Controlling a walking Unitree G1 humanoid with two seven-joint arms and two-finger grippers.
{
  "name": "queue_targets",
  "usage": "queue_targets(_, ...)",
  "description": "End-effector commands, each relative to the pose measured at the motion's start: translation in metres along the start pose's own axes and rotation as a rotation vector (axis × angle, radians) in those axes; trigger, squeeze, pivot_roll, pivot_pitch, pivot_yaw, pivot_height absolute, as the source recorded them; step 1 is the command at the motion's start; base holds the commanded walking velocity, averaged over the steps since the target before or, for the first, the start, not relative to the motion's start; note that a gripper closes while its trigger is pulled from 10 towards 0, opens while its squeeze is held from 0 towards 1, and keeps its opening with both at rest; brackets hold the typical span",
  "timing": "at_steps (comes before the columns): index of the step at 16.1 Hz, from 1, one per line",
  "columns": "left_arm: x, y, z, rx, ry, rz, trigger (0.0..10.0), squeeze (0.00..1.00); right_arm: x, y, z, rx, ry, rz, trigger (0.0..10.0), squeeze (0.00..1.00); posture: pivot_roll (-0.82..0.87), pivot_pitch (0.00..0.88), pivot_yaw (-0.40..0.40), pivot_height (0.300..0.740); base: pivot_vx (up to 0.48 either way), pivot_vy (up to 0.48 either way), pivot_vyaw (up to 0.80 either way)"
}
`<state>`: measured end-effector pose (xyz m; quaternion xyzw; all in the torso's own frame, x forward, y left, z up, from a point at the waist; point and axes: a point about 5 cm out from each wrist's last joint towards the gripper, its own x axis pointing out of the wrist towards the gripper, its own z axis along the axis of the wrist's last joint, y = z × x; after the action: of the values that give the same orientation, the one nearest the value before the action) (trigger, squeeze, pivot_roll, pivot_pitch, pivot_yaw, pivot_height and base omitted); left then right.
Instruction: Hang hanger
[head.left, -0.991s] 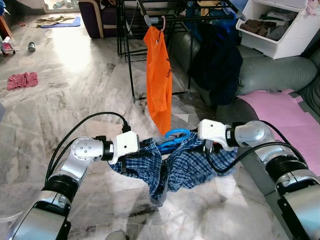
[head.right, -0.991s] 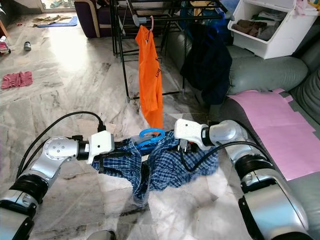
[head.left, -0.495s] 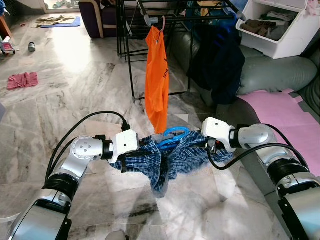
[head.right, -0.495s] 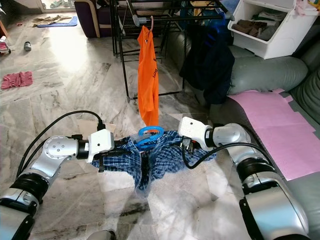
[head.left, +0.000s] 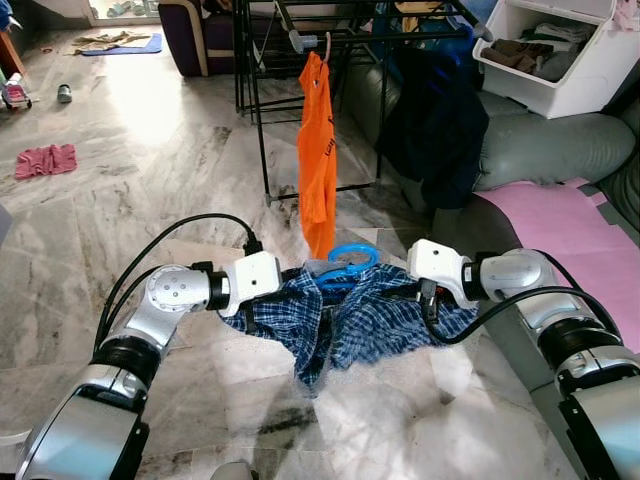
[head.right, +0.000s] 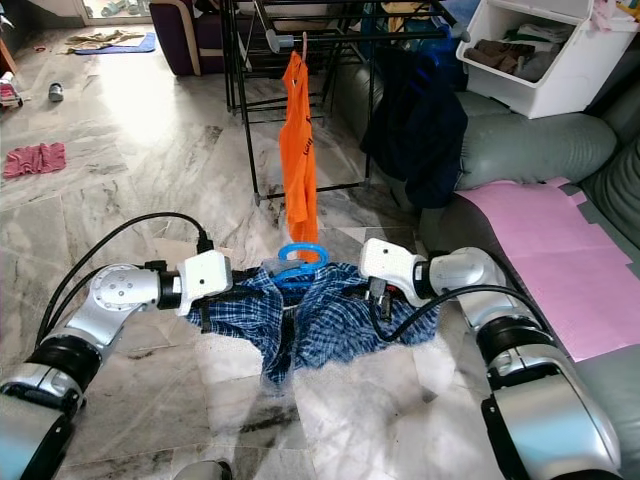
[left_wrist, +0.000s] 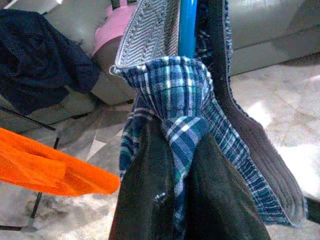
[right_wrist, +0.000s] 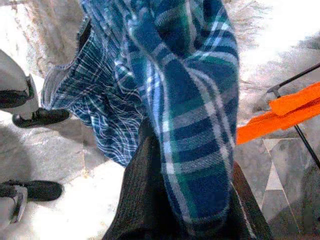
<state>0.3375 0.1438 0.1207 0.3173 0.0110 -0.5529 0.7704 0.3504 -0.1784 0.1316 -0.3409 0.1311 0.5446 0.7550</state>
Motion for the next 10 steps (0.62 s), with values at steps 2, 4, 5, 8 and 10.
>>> queue_targets(2,0.0017,0.0059,0.0024,0.006,0.001,0.037,0.0,0.0,-0.0082,-0.0024,-0.0027,0.024,-0.011,-0.018,0.0,0.0,0.05,0.05,-0.056,0.74,0.0,0.0,0.0)
queue_targets(4,0.0022,0.0057,0.002,0.005,0.004,0.038,0.0,0.0,-0.0083,-0.0023,-0.0029,0.027,-0.015,-0.025,0.0,0.0,0.05,0.049,-0.054,0.74,0.0,0.0,0.0)
queue_targets(5,0.0035,0.0044,0.0,-0.006,0.018,0.03,9.2,0.0,-0.0077,-0.0015,-0.0035,0.032,-0.021,-0.033,0.0,0.0,0.05,0.048,-0.05,0.74,0.0,0.0,0.0)
queue_targets(8,0.0048,0.0048,-0.0024,-0.007,0.038,0.07,10.0,1.0,-0.0061,-0.0011,-0.0045,0.041,-0.023,-0.055,0.0,0.0,0.05,0.043,-0.052,0.74,0.0,0.0,0.0)
queue_targets(10,0.0044,0.0067,-0.0003,0.017,0.015,0.125,10.0,1.0,-0.0048,-0.0027,-0.0045,0.027,-0.01,-0.089,0.0,0.0,0.05,0.038,-0.06,0.74,0.0,0.0,0.0)
